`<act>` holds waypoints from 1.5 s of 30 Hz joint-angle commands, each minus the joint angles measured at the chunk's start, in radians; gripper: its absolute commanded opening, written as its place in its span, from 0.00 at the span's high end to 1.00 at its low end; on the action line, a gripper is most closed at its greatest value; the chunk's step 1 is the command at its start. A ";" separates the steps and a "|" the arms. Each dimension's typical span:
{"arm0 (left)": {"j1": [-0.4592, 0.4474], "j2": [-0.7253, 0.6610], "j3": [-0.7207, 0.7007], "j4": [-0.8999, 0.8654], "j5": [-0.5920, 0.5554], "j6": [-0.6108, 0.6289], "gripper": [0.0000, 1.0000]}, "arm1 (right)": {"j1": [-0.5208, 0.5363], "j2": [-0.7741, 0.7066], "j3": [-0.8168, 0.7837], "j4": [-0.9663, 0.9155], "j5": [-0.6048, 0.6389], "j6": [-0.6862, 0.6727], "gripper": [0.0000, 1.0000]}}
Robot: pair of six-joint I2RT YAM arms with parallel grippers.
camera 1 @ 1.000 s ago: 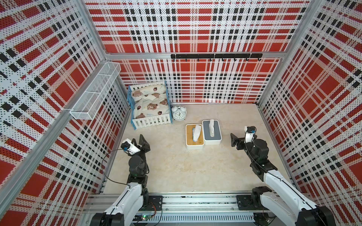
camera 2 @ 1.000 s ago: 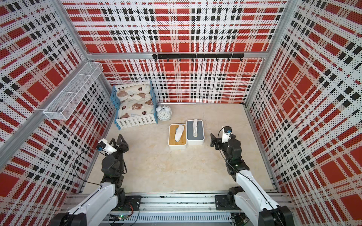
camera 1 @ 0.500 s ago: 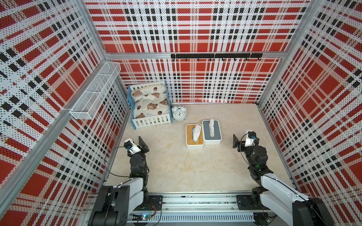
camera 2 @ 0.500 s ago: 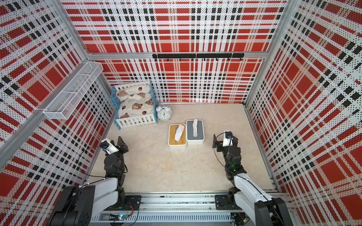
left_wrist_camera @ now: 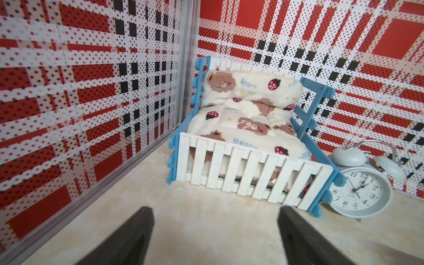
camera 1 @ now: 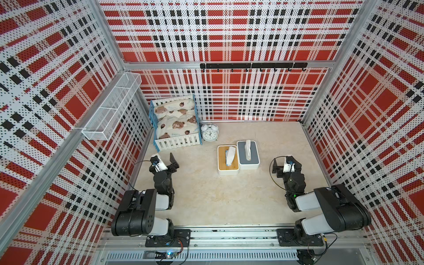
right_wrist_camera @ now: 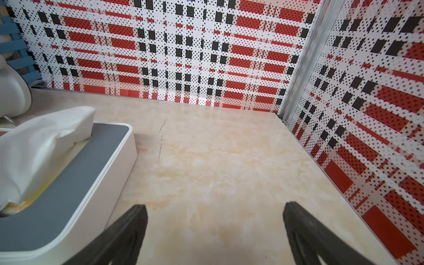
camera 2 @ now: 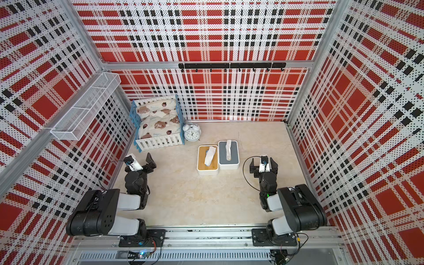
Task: Put the tissue paper into the tissue box
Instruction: Reset both arms
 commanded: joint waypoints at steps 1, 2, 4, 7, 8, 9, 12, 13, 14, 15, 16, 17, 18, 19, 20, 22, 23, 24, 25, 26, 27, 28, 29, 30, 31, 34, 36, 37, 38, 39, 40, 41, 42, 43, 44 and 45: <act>0.010 0.009 0.022 0.023 0.071 0.031 0.01 | -0.019 0.051 -0.013 0.205 0.036 0.004 0.00; 0.009 0.013 0.024 0.018 0.087 0.037 0.01 | -0.024 0.061 -0.013 0.211 0.036 0.011 0.00; 0.009 0.035 0.035 0.016 0.144 0.060 0.01 | -0.044 0.099 -0.015 0.244 0.032 0.035 0.00; -0.017 0.079 0.061 0.015 0.163 0.100 0.01 | -0.061 0.102 -0.015 0.239 0.057 0.072 0.00; -0.021 0.095 0.066 0.009 0.161 0.109 0.01 | -0.068 0.094 -0.006 0.211 0.054 0.081 0.00; -0.027 0.113 0.072 0.025 0.159 0.113 0.01 | -0.072 0.095 0.006 0.195 0.052 0.082 0.00; -0.036 0.114 0.075 0.022 0.142 0.118 0.01 | -0.074 0.074 0.064 0.048 0.081 0.100 0.00; -0.041 0.112 0.075 0.022 0.137 0.121 0.01 | -0.079 0.073 0.089 0.005 0.077 0.102 0.00; -0.040 0.112 0.075 0.021 0.136 0.120 0.01 | -0.079 0.075 0.107 -0.025 0.071 0.099 0.00; -0.040 0.112 0.075 0.021 0.136 0.122 0.01 | -0.078 0.073 0.124 -0.064 0.054 0.093 0.00; -0.041 0.113 0.072 0.022 0.128 0.122 0.01 | -0.079 0.073 0.138 -0.092 0.041 0.088 0.00; -0.042 0.112 0.070 0.022 0.125 0.121 0.01 | -0.082 0.069 0.146 -0.110 0.031 0.091 0.00; -0.042 0.112 0.070 0.022 0.125 0.122 0.01 | -0.087 0.069 0.148 -0.112 0.023 0.094 0.00; -0.043 0.111 0.070 0.022 0.125 0.122 0.01 | -0.091 0.070 0.147 -0.115 0.017 0.097 0.00; -0.045 0.112 0.070 0.022 0.119 0.123 0.01 | -0.091 0.068 0.149 -0.120 0.016 0.097 0.00; -0.062 0.117 0.077 0.021 0.087 0.126 0.01 | -0.092 0.069 0.148 -0.116 0.016 0.096 0.00; -0.062 0.115 0.077 0.020 0.083 0.125 0.01 | -0.092 0.069 0.148 -0.114 0.017 0.096 0.00; -0.061 0.116 0.077 0.019 0.084 0.127 0.01 | -0.093 0.070 0.147 -0.110 0.017 0.097 0.00; -0.061 0.117 0.077 0.019 0.084 0.128 0.01 | -0.092 0.071 0.146 -0.109 0.018 0.097 0.00; -0.061 0.115 0.077 0.019 0.084 0.129 0.01 | -0.093 0.070 0.146 -0.109 0.019 0.096 0.00; -0.062 0.117 0.077 0.019 0.085 0.128 0.01 | -0.091 0.070 0.146 -0.108 0.018 0.096 0.00; -0.062 0.117 0.077 0.018 0.085 0.129 0.01 | -0.093 0.069 0.145 -0.109 0.018 0.097 0.00; -0.062 0.116 0.077 0.019 0.084 0.129 0.01 | -0.091 0.069 0.144 -0.108 0.018 0.096 0.00; -0.062 0.117 0.077 0.019 0.084 0.130 0.01 | -0.090 0.071 0.146 -0.109 0.018 0.097 0.00; -0.062 0.117 0.077 0.019 0.085 0.129 0.01 | -0.091 0.069 0.145 -0.109 0.018 0.096 0.00; -0.062 0.117 0.077 0.018 0.084 0.129 0.01 | -0.092 0.069 0.145 -0.108 0.018 0.096 0.00; -0.061 0.117 0.077 0.018 0.084 0.129 0.01 | -0.092 0.070 0.146 -0.108 0.018 0.097 0.00; -0.061 0.116 0.077 0.018 0.085 0.129 0.01 | -0.092 0.069 0.145 -0.108 0.018 0.097 0.00; -0.062 0.116 0.076 0.018 0.085 0.129 0.01 | -0.092 0.070 0.144 -0.108 0.018 0.096 0.00; -0.062 0.116 0.077 0.018 0.085 0.129 0.01 | -0.091 0.069 0.146 -0.108 0.018 0.097 0.00; -0.060 0.116 0.076 0.018 0.084 0.128 0.01 | -0.092 0.069 0.145 -0.108 0.018 0.096 0.00; -0.059 0.116 0.076 0.018 0.085 0.128 0.01 | -0.092 0.068 0.146 -0.109 0.018 0.096 0.00; -0.063 0.117 0.077 0.018 0.083 0.129 0.01 | -0.092 0.070 0.145 -0.108 0.019 0.097 0.00; -0.063 0.116 0.077 0.017 0.085 0.129 0.01 | -0.092 0.070 0.146 -0.108 0.018 0.096 0.00; -0.061 0.116 0.076 0.018 0.085 0.128 0.01 | -0.092 0.069 0.145 -0.108 0.018 0.096 0.00; -0.061 0.116 0.077 0.018 0.084 0.128 0.01 | -0.092 0.069 0.145 -0.108 0.018 0.096 0.00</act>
